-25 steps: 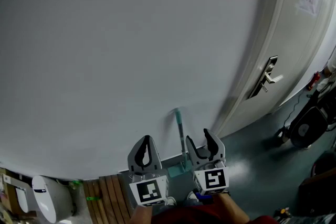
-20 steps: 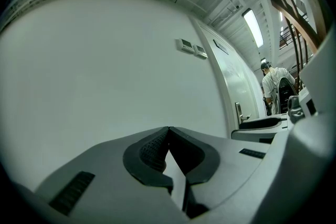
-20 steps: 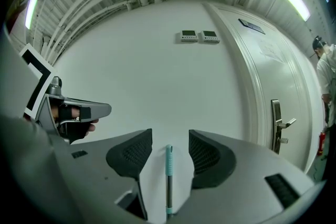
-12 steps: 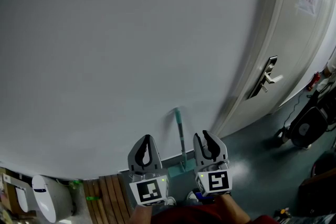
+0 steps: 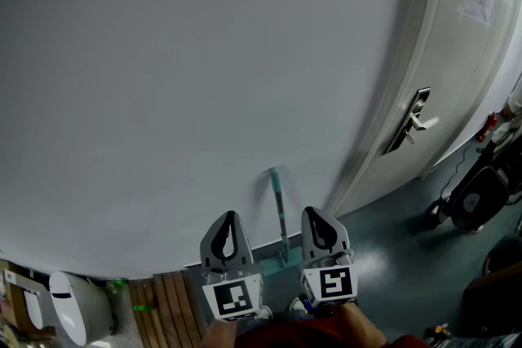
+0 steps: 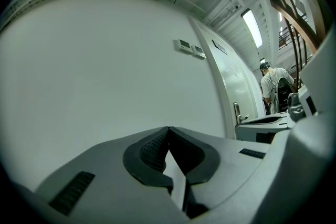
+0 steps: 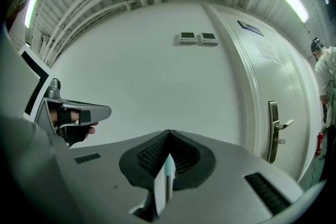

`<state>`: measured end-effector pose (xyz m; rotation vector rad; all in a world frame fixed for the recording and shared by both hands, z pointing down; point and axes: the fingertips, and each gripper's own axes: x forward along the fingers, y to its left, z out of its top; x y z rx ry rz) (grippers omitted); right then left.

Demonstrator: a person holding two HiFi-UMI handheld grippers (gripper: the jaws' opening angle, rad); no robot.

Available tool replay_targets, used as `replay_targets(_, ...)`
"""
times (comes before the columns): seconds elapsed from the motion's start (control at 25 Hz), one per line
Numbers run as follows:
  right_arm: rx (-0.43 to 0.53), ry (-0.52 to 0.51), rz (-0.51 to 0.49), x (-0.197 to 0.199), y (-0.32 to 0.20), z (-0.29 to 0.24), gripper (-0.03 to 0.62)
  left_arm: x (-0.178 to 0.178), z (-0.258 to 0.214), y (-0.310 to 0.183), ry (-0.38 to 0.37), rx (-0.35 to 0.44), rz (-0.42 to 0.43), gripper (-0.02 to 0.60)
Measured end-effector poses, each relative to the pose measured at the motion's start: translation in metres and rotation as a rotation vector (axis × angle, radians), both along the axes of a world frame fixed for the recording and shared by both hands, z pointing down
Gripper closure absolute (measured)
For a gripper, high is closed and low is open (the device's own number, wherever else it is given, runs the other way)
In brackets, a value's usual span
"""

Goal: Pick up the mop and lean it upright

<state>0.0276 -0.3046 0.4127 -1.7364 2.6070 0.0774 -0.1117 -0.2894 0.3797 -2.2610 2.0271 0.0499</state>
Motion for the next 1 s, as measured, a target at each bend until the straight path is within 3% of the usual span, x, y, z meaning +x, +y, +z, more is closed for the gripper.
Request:
replay_targets(0.6, -0.001, -0.026, 0.003, 0.006, 0.002, -0.001, 0.577, 0.006, 0.001, 0.004, 0.000, 0.001, -0.001, 0.568)
replay_targets(1.0, -0.004, 0.008, 0.009, 0.010, -0.002, -0.001, 0.577, 0.015, 0.002, 0.003, -0.004, 0.010, 0.012, 0.568)
